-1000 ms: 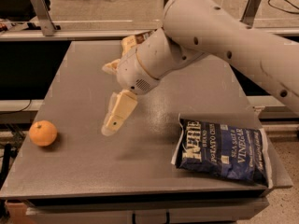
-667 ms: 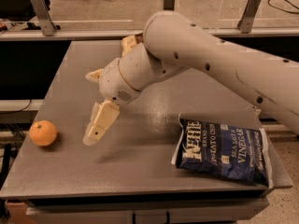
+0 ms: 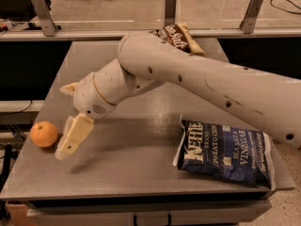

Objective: Move orange near blue chip bag

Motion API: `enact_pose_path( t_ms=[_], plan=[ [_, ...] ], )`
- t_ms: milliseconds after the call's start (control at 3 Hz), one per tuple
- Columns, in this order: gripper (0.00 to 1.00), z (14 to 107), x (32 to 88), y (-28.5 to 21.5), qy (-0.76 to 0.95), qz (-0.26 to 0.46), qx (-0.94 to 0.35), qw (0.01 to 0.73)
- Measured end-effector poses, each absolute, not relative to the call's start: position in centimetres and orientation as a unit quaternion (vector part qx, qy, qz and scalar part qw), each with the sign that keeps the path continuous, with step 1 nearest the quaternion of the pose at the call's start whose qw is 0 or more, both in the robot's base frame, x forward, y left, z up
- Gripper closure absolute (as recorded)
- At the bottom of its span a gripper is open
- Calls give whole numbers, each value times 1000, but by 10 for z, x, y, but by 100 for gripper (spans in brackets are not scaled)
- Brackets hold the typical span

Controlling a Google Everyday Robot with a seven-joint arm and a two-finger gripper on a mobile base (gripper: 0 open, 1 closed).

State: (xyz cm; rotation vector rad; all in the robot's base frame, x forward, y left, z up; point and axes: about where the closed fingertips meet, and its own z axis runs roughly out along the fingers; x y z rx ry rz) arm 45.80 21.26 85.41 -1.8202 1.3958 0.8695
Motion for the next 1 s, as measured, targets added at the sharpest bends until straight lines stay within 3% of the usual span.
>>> enact_pose_path(
  t_ms=[333, 667, 1000],
  plan=[
    [0, 853, 448, 235, 526, 356, -695, 335],
    [16, 843, 443, 245, 532, 374, -685, 329],
    [39, 837, 440, 250, 538, 384, -675, 327]
  ],
)
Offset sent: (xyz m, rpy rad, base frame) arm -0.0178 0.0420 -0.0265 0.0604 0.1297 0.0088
